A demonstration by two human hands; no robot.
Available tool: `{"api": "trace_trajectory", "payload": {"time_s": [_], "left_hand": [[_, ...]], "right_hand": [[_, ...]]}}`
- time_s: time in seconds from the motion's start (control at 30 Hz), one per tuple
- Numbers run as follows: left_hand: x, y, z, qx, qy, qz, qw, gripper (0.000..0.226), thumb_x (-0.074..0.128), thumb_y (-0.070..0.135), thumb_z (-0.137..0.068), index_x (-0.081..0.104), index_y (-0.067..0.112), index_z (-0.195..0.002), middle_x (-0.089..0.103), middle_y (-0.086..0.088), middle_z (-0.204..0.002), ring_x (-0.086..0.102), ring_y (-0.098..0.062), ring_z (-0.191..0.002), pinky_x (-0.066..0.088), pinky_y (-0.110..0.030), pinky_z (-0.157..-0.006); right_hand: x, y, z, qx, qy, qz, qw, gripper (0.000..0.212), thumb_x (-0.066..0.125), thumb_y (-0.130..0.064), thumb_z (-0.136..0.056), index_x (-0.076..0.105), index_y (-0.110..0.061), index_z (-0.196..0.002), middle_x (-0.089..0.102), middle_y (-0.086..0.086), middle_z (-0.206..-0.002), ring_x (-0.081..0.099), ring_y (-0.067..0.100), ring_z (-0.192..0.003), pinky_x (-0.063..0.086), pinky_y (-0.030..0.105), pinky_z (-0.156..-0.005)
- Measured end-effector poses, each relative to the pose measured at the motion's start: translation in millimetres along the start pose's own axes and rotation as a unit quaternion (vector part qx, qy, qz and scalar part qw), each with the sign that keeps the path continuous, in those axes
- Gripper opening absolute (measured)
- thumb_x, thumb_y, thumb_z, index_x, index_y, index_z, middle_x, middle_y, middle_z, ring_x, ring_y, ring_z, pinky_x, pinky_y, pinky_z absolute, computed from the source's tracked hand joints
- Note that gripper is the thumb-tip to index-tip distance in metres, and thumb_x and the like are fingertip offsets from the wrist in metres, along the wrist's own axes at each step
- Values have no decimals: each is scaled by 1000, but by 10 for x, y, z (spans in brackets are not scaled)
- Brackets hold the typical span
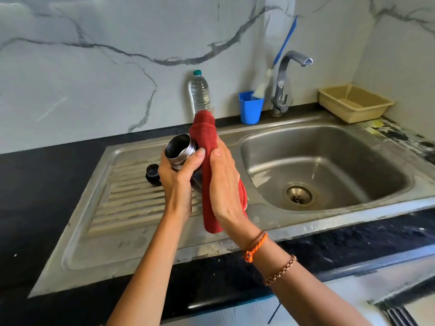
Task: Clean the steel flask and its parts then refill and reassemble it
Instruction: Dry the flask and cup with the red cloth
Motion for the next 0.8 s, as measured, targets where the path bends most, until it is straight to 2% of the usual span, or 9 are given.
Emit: {"api": "trace_trajectory", "payload": {"time_s": [0.1,0.23,0.3,0.37,0.47,0.53,0.63,0.7,0.8], "left_hand": [[-27,21,-23,-21,12,-10,1000,62,74,30,-55,54,2,-107,62,2,-83,60,-10,-75,45,-29,-76],[-192,16,-6,-31,25,-44,998,39,64,27,-66,54,20,-103,61,10,-88,59,5,-74,45,-17,-72],[-267,16,69,-19,29,-44,998,31,63,25,-68,55,24,-98,61,9,-87,59,6,-73,46,-13,-67],[-307,22,118,-9,33,-28,999,34,65,22,-68,55,14,-100,62,5,-86,60,3,-73,46,-12,-66],[-341,57,114,-12,22,7,1000,52,70,29,-65,58,4,-109,67,1,-91,64,-9,-85,50,-20,-75],[-355,66,111,-24,34,2,999,44,71,36,-62,63,11,-97,69,8,-82,64,-9,-82,51,-21,-74],[-364,38,139,-35,99,14,994,40,82,25,-60,61,10,-91,66,14,-71,60,2,-70,47,-13,-67],[-389,20,163,-47,130,18,990,47,76,26,-65,58,10,-106,62,10,-85,58,0,-80,45,-11,-70],[-477,-13,210,-73,148,4,986,26,69,20,-77,55,19,-98,60,11,-88,57,0,-83,45,-10,-69]], "right_hand": [[-144,365,11,35,-25,94,995,57,19,-52,-89,34,-36,-142,42,-13,-143,37,2,-127,26,24,-101],[-292,681,-7,140,-9,166,976,59,21,-60,-88,59,-29,-121,56,-6,-126,43,20,-116,22,33,-88],[-180,514,-7,83,-1,178,981,65,16,-59,-84,61,-28,-119,56,-7,-124,40,17,-112,24,33,-89],[7,206,-39,8,-10,170,985,69,10,-57,-80,58,-33,-123,53,-12,-128,37,12,-111,23,32,-89],[228,-85,-92,-55,-50,184,980,56,12,-50,-87,38,-45,-136,39,-22,-143,29,7,-126,16,34,-94],[262,-70,-49,-58,-85,188,977,52,14,-48,-91,34,-45,-139,41,-20,-143,28,9,-135,13,44,-105],[122,167,47,-38,-46,188,980,53,17,-45,-90,63,-24,-105,68,1,-106,59,23,-103,36,43,-96],[-19,394,45,4,-33,219,975,47,19,-43,-89,58,-18,-82,69,10,-91,60,32,-88,40,38,-81],[-123,502,44,78,-34,249,965,39,20,-39,-86,52,-21,-74,69,14,-94,58,36,-91,38,39,-81]]}}
Point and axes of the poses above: each hand's wrist, its own z-axis away from the middle knuckle, its own x-axis out of the palm, y = z × x, the point moved 1 cm from there along -z, towards the middle knuckle
